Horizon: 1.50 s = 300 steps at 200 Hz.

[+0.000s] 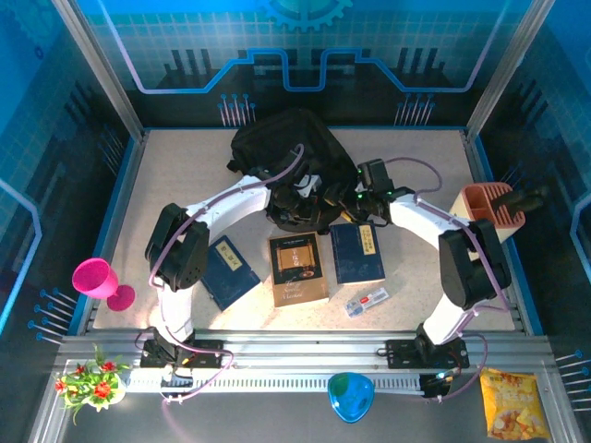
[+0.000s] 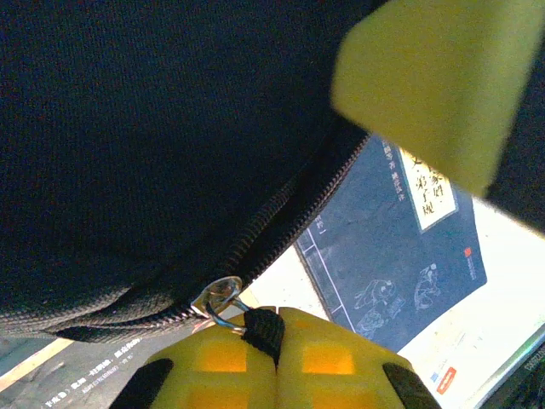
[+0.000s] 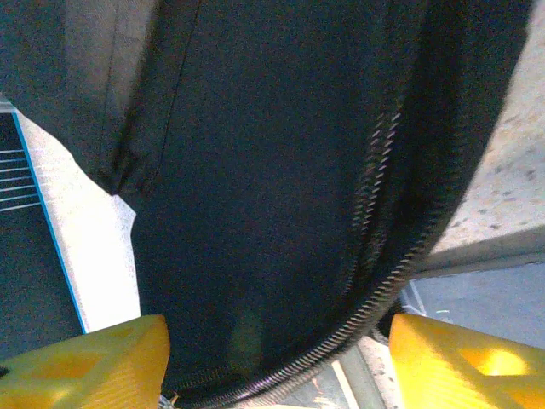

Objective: Pack the student bag
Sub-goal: Unzip the student bag at the top-center of the table.

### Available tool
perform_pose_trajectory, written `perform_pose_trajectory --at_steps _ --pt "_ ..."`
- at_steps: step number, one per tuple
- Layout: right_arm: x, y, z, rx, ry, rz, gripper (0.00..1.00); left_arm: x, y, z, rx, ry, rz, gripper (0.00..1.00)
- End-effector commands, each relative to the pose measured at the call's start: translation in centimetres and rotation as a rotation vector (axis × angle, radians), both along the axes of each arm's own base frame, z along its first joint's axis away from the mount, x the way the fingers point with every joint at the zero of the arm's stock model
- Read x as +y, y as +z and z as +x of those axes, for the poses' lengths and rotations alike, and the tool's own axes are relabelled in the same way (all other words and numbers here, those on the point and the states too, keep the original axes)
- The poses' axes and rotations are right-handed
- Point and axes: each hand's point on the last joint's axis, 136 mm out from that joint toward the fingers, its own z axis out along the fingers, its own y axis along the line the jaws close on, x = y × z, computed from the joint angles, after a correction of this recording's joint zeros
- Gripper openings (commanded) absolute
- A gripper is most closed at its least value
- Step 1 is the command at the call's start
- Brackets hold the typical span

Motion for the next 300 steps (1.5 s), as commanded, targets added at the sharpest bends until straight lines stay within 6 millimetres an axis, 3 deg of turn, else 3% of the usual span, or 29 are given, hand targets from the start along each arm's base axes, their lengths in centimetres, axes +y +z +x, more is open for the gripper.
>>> perform_pose_trajectory --at_steps 1,45,93,159,221,300 --pt "0.7 -1.1 0.7 0.032 -0.043 0.008 0.67 0.0 -0.1 -1.0 0.02 -0.037 -0.008 0.0" --pt "0.5 -3.1 1.5 0.049 -0.062 -0.029 0.45 0.7 -0.4 -1.5 0.028 -0.039 0.022 0.0" --pt "-1.7 -3.3 2.7 -0.002 -0.086 -0.152 0.14 4.7 -1.2 -2.1 0.033 0.023 0.136 0.0" --pt "-2.2 -1.9 3.3 -0.055 -0.079 -0.175 0.1 9.3 -3.2 -2.7 0.084 0.096 0.224 0.0" --pt "-1.3 0.0 3.6 -0.116 -0.033 -0.139 0.08 9.7 -3.6 -1.8 0.092 0.089 0.245 0.0" --pt "-1.7 1.7 3.5 -0.156 -0.024 -0.171 0.08 13.5 -5.3 0.2 0.083 0.152 0.395 0.0"
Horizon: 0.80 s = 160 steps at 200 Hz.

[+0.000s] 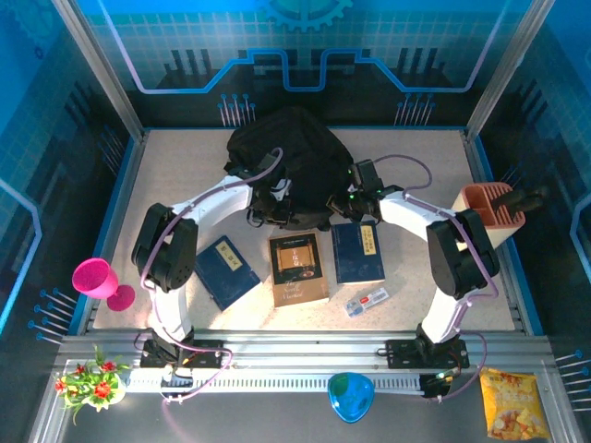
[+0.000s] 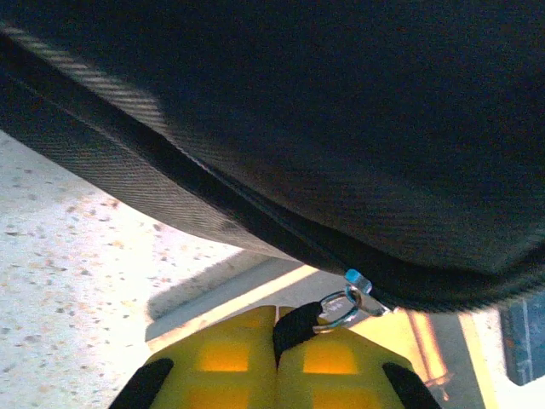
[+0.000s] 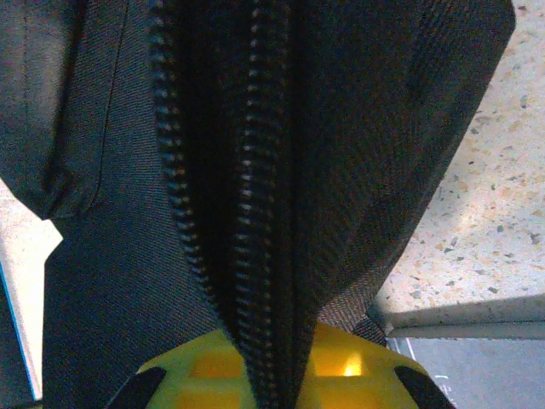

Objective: Pack the student bag
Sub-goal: Unzip the student bag at the top-center of the table.

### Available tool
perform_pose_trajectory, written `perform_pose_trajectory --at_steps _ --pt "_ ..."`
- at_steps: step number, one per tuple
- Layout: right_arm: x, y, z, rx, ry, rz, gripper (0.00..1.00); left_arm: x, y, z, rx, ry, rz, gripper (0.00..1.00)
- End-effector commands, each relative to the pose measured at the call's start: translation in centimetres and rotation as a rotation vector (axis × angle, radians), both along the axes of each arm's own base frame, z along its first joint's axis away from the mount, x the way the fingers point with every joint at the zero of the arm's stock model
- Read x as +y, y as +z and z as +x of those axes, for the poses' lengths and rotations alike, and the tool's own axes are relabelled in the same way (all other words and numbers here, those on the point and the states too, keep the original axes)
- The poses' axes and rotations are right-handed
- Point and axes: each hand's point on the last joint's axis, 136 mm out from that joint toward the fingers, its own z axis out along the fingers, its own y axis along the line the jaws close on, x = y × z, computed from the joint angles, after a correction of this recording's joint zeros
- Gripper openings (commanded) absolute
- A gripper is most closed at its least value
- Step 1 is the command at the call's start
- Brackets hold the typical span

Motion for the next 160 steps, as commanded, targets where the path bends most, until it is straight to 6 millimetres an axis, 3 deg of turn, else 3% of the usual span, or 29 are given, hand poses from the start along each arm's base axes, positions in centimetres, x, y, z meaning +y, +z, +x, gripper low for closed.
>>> perform_pose_trajectory --at_steps 1,61,100,128,160 --pt "-1.8 3.3 1.8 -0.108 -0.043 -0.049 0.08 4.2 -2.0 -0.5 0.075 0.043 0.165 0.0" --pt "-2.1 3.9 1.8 -0.121 -0.043 -0.051 0.08 7.0 -2.3 2.5 0.016 0.104 0.268 0.0" --pt "-1.8 4.2 1.9 -0.127 -0.034 -0.034 0.08 8.9 -1.8 5.6 -0.04 0.178 0.188 0.0" --pt "-0.5 4.1 1.8 -0.117 -0.005 0.025 0.09 10.3 -1.5 7.4 -0.067 0.255 0.107 0.08" --pt "0.6 3.9 1.8 -0.112 0.011 0.051 0.09 12.2 -2.1 8.7 -0.084 0.302 0.133 0.13"
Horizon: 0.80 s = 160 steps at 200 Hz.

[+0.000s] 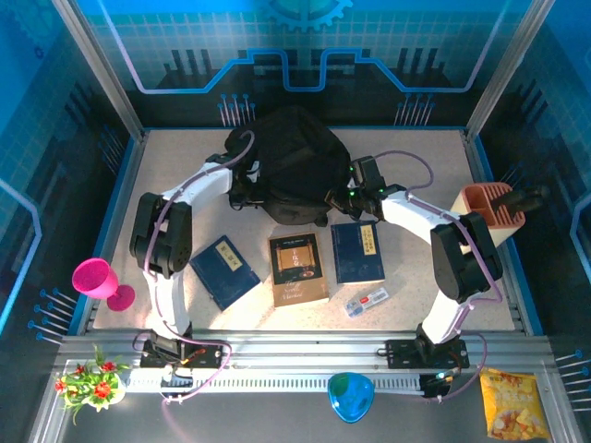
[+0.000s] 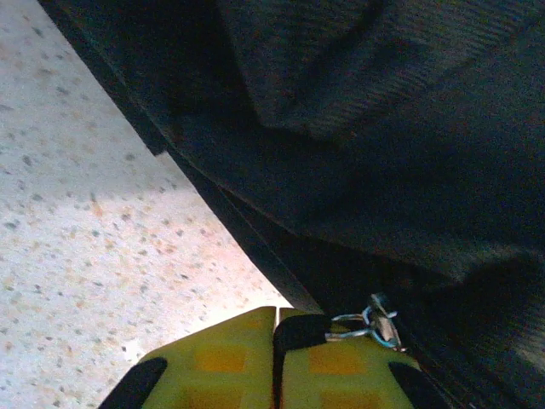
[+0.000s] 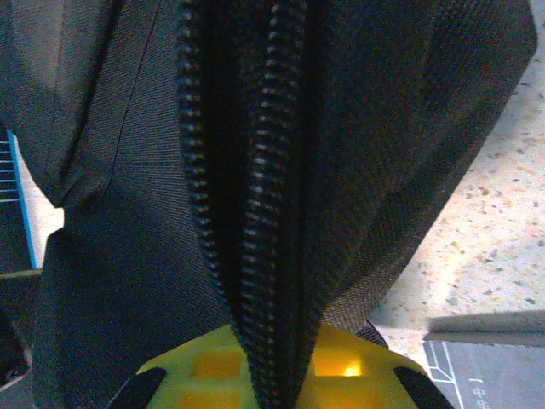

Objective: Pack the student bag
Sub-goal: Unzip the student bag at the top-center of the table, then move the student bag to the top-center of the table.

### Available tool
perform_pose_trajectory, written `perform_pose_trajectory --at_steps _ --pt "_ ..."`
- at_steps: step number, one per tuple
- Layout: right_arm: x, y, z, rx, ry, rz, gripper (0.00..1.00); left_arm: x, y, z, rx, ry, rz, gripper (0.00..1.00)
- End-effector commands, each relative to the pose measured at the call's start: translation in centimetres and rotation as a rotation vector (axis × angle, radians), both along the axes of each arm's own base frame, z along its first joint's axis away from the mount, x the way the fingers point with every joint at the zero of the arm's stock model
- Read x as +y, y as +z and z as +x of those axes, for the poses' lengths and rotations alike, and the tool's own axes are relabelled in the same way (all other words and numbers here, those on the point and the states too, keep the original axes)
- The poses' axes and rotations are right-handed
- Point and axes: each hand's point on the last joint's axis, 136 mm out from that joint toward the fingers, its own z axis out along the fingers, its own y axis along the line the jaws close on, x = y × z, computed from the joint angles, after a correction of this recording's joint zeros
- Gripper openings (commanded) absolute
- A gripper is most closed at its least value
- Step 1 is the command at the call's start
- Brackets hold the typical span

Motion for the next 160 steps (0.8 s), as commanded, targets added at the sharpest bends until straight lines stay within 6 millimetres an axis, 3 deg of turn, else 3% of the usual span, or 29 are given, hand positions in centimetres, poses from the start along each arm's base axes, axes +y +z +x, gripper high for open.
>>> perform_pose_trajectory --at_steps 1,22,43,61,119,136,160 --pt "-0.1 1.9 1.4 -0.052 -0.021 0.014 0.09 3.7 -1.1 1.8 -0.008 0.094 0.067 0.14" --pt "1.0 1.7 1.3 -0.043 0.002 0.031 0.09 5.2 -1.1 1.9 -0.024 0.132 0.109 0.2" --pt "2.4 1.3 1.3 -0.034 0.022 0.055 0.09 6.2 -0.1 1.6 -0.066 0.166 0.126 0.37" --pt "3.7 1.1 1.4 -0.026 0.046 0.067 0.1 6.5 1.2 1.0 -0.101 0.185 0.117 0.41" --pt "8.5 0.3 2.1 -0.013 0.157 0.06 0.12 4.1 5.3 -2.1 -0.177 0.223 -0.117 0.69" --pt "8.7 0.0 1.8 -0.002 0.181 0.01 0.22 3.0 6.4 -2.7 -0.191 0.201 -0.19 0.72" --pt "6.0 1.6 1.2 -0.076 0.17 -0.118 0.51 1.3 7.9 -3.8 -0.202 0.147 -0.29 0.77"
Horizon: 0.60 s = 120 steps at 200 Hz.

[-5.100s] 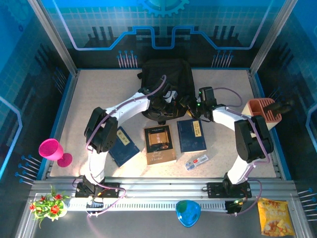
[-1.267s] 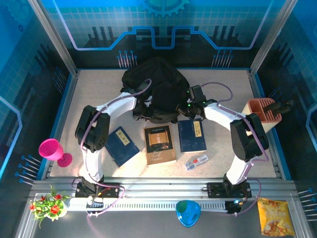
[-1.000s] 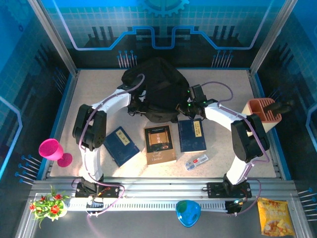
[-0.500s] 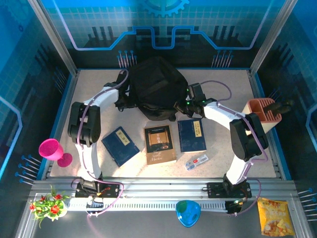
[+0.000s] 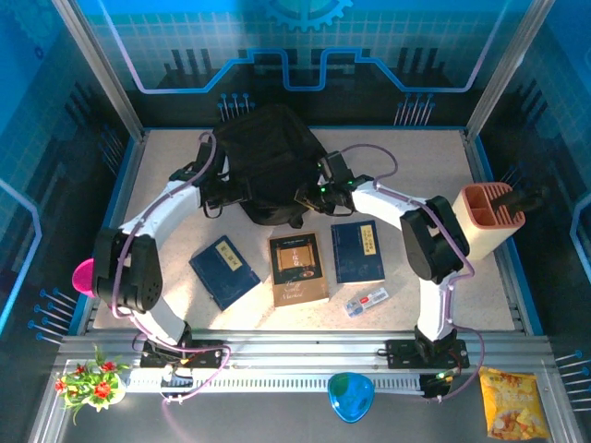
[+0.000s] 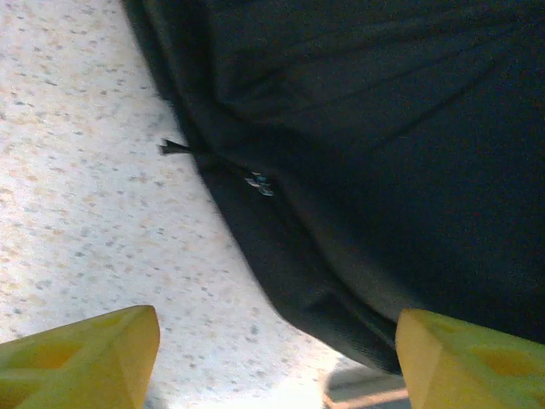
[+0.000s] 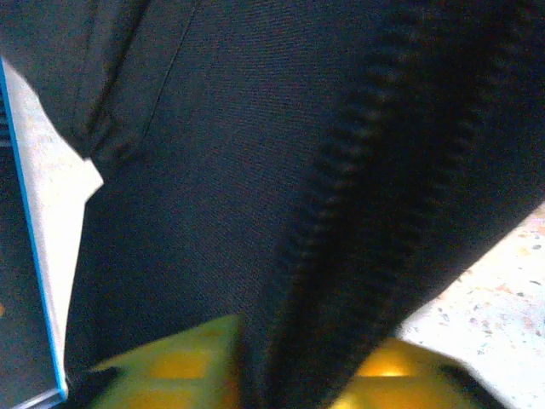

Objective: Pack the student bag
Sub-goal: Move the student bag to the top-center of the table, then pick up the book at the center of the table.

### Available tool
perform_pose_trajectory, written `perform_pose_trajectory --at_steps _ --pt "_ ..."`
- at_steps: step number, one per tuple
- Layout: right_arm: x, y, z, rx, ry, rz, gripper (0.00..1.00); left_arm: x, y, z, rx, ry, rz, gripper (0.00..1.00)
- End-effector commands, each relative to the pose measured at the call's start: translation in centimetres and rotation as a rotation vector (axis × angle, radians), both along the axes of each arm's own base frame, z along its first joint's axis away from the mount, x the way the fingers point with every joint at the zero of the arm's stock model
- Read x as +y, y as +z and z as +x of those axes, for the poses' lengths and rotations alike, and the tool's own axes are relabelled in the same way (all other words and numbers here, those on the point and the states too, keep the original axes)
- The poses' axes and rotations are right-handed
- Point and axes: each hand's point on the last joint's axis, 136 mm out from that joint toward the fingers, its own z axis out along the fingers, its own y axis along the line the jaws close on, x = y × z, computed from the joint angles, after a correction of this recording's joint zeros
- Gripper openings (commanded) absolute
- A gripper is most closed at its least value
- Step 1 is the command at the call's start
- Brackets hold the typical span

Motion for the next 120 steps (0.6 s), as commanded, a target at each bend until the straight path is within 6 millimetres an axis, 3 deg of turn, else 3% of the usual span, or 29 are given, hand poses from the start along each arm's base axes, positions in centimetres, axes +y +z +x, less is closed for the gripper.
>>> perform_pose_trajectory --at_steps 1,23,42,66,85,104,120 --pt "-2.0 3.2 0.1 -0.115 0.008 -0.097 0.52 -2.7 1.7 -1.0 -0.029 -0.067 -0.15 0.77" --pt "-4.9 5.2 -1.6 -0.172 0.017 -0.157 0.69 -4.5 2.6 -2.2 -0.055 -0.121 -0.206 0.82" --pt "-6.9 5.6 -3.9 -0.176 0.049 -0.203 0.73 -6.0 2.7 -3.4 -0.055 -0.157 -0.202 0.88" --pt "-9.2 4.2 -7.1 -0.126 0.092 -0.298 0.74 -7.8 1.7 -5.2 -0.027 -0.178 -0.175 0.99" --pt "-10.8 2.6 -9.0 -0.086 0.11 -0.356 0.74 -9.3 0.9 -6.4 -0.007 -0.188 -0.169 0.99" --pt "-11.6 1.2 -10.3 -0.057 0.137 -0.395 0.75 -10.9 0.2 -7.4 0.026 -0.184 -0.182 0.99" --pt "-11.0 0.5 -11.1 -0.043 0.185 -0.37 0.75 -11.6 -0.6 -8.3 0.057 -0.171 -0.181 0.99"
